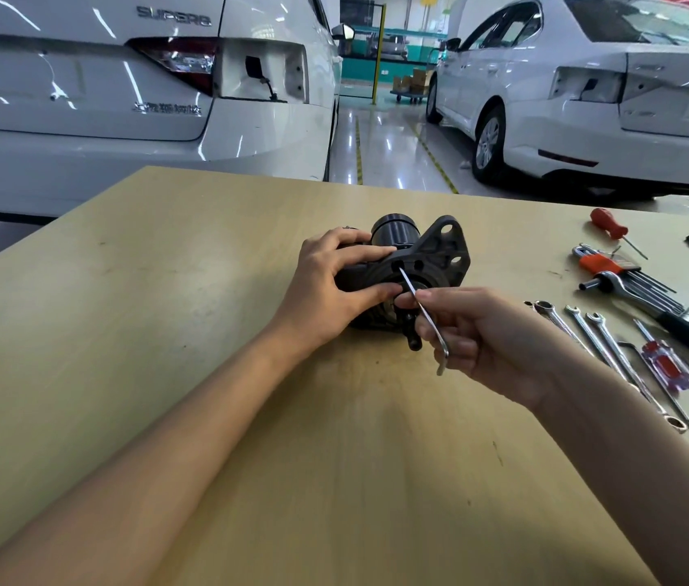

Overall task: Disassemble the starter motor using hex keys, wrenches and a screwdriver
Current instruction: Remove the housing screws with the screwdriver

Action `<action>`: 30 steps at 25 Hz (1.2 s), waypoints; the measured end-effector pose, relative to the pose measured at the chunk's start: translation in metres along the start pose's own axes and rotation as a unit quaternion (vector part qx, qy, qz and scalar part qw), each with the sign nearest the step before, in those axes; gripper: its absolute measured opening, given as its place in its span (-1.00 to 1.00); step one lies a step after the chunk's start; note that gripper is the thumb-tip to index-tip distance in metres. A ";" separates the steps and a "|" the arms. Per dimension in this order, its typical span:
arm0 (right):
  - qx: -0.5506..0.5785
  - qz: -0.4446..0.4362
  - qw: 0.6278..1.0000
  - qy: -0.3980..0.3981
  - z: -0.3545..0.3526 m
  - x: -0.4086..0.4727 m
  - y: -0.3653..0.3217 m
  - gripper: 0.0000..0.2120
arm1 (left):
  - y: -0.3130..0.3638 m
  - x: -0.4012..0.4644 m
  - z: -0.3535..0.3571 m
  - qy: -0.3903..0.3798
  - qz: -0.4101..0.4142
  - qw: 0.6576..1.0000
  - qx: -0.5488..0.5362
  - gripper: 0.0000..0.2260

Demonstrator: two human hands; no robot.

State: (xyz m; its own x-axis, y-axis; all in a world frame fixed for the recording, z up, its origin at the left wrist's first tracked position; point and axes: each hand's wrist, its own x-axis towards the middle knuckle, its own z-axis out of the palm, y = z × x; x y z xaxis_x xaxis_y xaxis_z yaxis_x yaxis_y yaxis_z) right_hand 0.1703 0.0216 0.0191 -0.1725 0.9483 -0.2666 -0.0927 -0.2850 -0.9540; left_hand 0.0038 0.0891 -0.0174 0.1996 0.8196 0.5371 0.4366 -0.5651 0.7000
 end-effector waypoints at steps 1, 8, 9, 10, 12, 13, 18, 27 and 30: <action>0.010 0.003 1.000 -0.001 0.001 0.001 0.000 -0.84 | 0.000 0.000 0.000 -0.001 -0.001 1.000 -0.001 -0.62; 0.111 0.061 0.990 -0.056 -0.002 0.000 -0.012 -0.79 | 0.002 0.000 0.000 -0.001 -0.005 1.000 -0.004 -0.60; 0.118 0.065 0.990 -0.048 -0.002 0.001 -0.012 -0.79 | 0.002 0.000 0.001 -0.001 -0.007 1.000 -0.004 -0.60; 0.124 0.065 0.989 -0.037 -0.001 0.002 -0.012 -0.77 | 0.003 0.000 0.000 -0.004 -0.009 1.000 -0.003 -0.60; 0.124 0.059 0.990 -0.021 0.003 0.004 -0.011 -0.73 | 0.003 0.000 -0.002 -0.014 -0.011 1.000 0.000 -0.61; 0.118 0.054 0.991 -0.017 0.004 0.005 -0.011 -0.73 | 0.003 0.000 -0.004 -0.024 -0.014 1.000 0.001 -0.62; 0.107 0.052 0.993 -0.014 0.001 0.005 -0.009 -0.80 | 0.021 0.003 -0.011 0.078 -0.069 0.993 -0.057 -0.83; -0.006 -0.035 0.998 0.047 0.007 0.003 0.004 -0.74 | 0.042 -0.009 -0.001 -0.092 -0.325 0.901 -0.271 -0.76; -0.001 -0.075 0.995 0.059 0.010 -0.005 0.007 -0.75 | 0.040 -0.009 0.005 -0.077 -0.358 0.854 -0.369 -0.76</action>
State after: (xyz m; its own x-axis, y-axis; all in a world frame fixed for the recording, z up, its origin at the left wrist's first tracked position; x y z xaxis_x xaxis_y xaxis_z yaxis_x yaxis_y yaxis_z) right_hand 0.1612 0.0137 0.0149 -0.0414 0.9900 -0.1352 -0.1059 -0.1389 -0.9846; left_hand 0.0243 0.0597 0.0036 0.2510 0.9509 -0.1811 -0.1662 0.2266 0.9597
